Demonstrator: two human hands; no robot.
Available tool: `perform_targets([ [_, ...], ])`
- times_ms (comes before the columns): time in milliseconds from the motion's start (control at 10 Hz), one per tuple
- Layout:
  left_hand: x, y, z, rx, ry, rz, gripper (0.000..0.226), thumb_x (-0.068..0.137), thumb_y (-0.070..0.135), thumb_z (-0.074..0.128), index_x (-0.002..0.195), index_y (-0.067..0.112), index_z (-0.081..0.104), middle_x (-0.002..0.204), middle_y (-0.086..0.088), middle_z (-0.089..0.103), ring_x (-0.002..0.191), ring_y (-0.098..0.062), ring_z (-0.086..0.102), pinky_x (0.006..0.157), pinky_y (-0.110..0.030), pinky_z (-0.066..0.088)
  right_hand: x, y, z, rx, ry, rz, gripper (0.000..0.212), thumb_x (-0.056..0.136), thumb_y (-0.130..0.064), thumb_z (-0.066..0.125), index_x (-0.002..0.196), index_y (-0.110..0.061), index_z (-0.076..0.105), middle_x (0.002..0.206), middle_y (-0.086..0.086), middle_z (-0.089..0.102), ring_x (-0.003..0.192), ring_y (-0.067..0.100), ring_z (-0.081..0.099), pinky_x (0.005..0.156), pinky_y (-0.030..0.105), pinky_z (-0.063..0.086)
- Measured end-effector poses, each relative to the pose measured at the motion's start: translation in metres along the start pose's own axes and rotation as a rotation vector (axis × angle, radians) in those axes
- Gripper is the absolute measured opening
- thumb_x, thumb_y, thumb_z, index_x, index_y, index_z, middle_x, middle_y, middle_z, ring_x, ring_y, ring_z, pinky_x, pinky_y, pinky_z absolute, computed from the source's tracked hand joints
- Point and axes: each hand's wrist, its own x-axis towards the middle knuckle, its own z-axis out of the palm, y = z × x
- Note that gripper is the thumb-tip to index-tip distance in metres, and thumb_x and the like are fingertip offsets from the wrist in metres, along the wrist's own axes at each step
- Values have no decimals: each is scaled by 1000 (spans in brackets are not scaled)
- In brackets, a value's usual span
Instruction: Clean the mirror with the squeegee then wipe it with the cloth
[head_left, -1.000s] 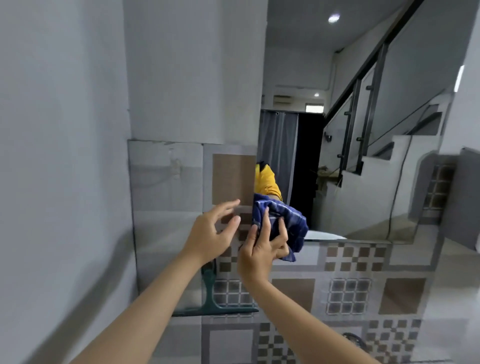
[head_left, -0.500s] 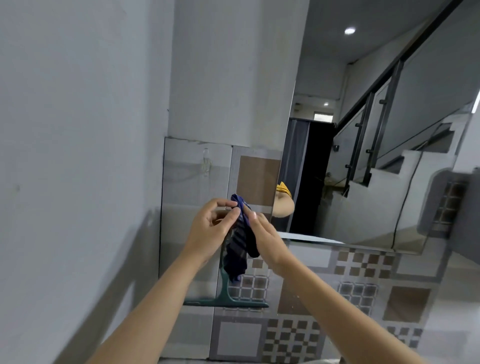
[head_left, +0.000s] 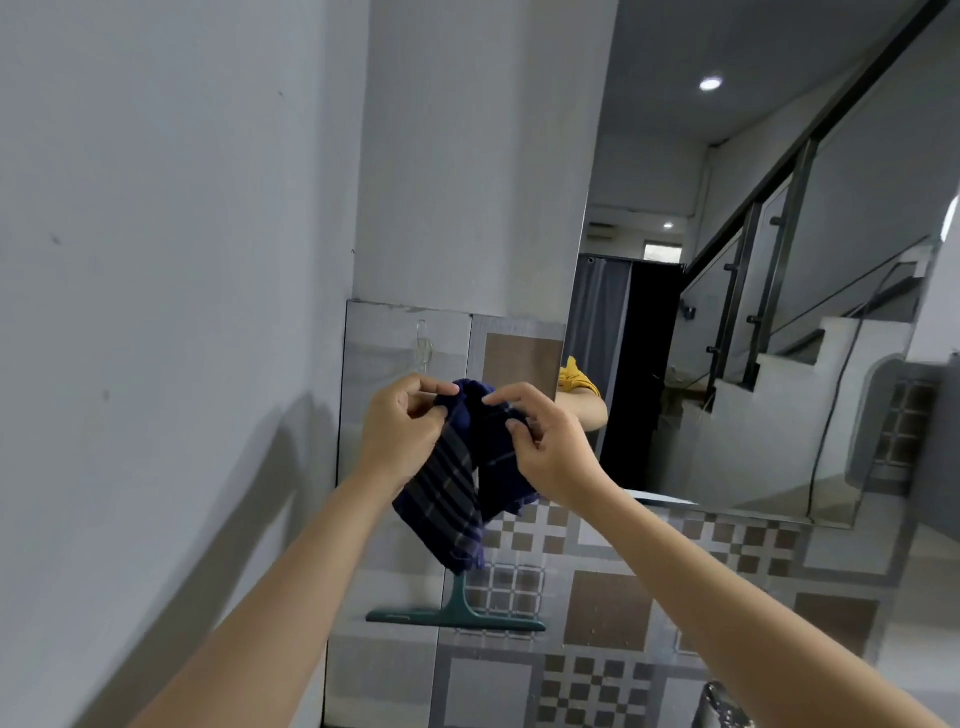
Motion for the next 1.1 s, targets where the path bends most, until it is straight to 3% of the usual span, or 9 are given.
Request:
perform_targets([
  [100,9,13,-10,101,72,76,25,85,0,56,89,20,70,88,4,71,83,-14,65,73,-22,52,23,-10,-3,-220,-29,-73,48,90,5,42,119,-26,64,100,-3,63,89,15,60,74,27,53],
  [200,22,25,-20,292,86,185,18,83,10,65,98,17,71,93,8,67,87,-8,61,76,-14,45,52,-24,-3,-339,-8,-112,41,93,-9,44,126,-27,61,104,4,66,93,21,60,79,38,53],
  [300,43,31,-27,428,131,234,28,81,11,67,109,15,67,100,5,66,93,-11,59,82,-22,44,81,-35,-1,-491,-3,-191,37,93,-38,53,129,-32,57,105,2,64,92,21,61,72,35,51],
  [400,69,33,-31,492,155,247,32,82,9,65,114,15,65,113,-3,66,103,-19,61,88,-35,51,108,-39,2,-551,7,-182,43,90,-49,56,131,-37,54,105,2,62,93,22,61,70,32,48],
  [500,90,29,-32,558,146,237,34,82,3,63,116,11,64,115,-8,66,101,-20,63,86,-35,52,127,-33,6,-554,-26,-141,44,87,-50,58,129,-38,52,113,-2,66,101,21,61,75,36,52],
  [600,94,13,-30,556,120,256,34,82,-5,59,113,9,66,111,-8,69,94,-14,62,79,-15,47,131,-18,16,-478,-72,-79,40,87,-47,61,125,-38,54,114,-6,68,102,20,61,77,37,54],
  [800,82,-11,-21,451,228,247,25,86,5,61,110,7,67,104,-13,66,84,-13,53,76,-19,38,104,5,42,-117,37,50,32,90,-39,61,121,-29,59,109,-3,70,98,19,63,81,41,55],
  [900,70,-12,-16,456,256,252,27,88,3,57,114,5,64,103,-14,62,84,-12,49,74,-10,32,90,5,54,-23,89,86,33,93,-38,56,123,-27,58,109,-1,69,97,18,64,81,41,56],
  [1100,31,-28,-17,511,272,227,47,89,5,55,135,14,49,127,-19,45,111,-26,46,97,-26,36,56,6,50,-167,78,162,49,97,-36,50,144,-35,37,122,8,44,103,24,54,83,39,54],
])
